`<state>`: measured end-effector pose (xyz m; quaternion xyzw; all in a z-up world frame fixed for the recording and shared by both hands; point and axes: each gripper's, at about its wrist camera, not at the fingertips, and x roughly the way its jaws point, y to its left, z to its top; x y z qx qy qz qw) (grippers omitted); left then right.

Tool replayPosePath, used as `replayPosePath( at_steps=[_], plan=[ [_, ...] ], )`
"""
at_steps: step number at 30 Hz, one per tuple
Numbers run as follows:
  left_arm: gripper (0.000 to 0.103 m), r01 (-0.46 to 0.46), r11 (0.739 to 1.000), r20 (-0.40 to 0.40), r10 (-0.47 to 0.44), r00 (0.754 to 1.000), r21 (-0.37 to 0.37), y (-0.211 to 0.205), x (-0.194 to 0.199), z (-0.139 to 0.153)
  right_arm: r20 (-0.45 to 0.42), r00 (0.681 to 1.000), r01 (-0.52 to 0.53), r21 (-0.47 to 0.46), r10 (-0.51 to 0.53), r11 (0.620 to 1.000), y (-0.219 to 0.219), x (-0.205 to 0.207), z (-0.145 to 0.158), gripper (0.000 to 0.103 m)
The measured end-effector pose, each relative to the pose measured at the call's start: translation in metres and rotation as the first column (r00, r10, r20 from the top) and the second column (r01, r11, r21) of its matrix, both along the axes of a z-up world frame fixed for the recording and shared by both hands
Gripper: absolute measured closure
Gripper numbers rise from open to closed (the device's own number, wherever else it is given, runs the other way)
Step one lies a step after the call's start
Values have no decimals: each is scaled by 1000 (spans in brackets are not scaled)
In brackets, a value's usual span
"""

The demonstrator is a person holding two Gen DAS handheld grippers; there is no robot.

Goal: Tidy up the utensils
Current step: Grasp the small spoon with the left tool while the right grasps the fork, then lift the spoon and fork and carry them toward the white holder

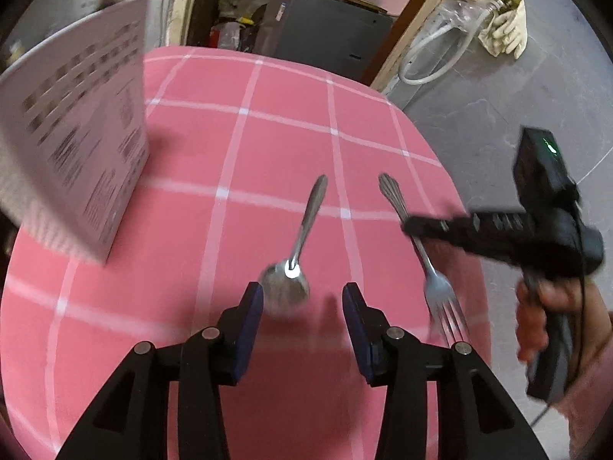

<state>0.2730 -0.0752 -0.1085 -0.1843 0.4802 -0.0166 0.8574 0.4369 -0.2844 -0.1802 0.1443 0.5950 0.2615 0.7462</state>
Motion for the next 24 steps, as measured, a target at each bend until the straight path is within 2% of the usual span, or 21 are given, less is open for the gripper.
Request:
replayPosePath(
  at_steps=[4, 9, 11, 14, 15, 16, 24],
  plan=[
    [62, 46, 998, -49, -44, 998, 33, 1, 25, -10, -5, 1000, 29, 38, -29, 999, -13, -4, -1, 100],
    [63, 56, 998, -77, -57, 995, -6, 5, 43, -14, 6, 998, 56, 55, -56, 997, -14, -14, -3, 100],
    [64, 62, 998, -83, -62, 995, 1, 4, 50, -14, 1, 997, 72, 66, -72, 995, -15, -19, -4, 100],
    [79, 84, 995, -103, -79, 992, 46, -3, 54, -13, 5, 996, 92, 68, -92, 993, -15, -29, -5, 100],
    [88, 85, 995, -110, -78, 991, 58, -3, 54, -14, 13, 995, 94, 61, -95, 994, -14, -32, -4, 100],
    [95, 80, 995, -114, -74, 991, 53, -2, 52, -14, 22, 995, 95, 50, -96, 994, -12, -35, -3, 100],
    [95, 50, 995, -131, -62, 989, -88, 8, 24, -19, -3, 995, 95, 45, -95, 994, -10, -62, -6, 101]
  ],
)
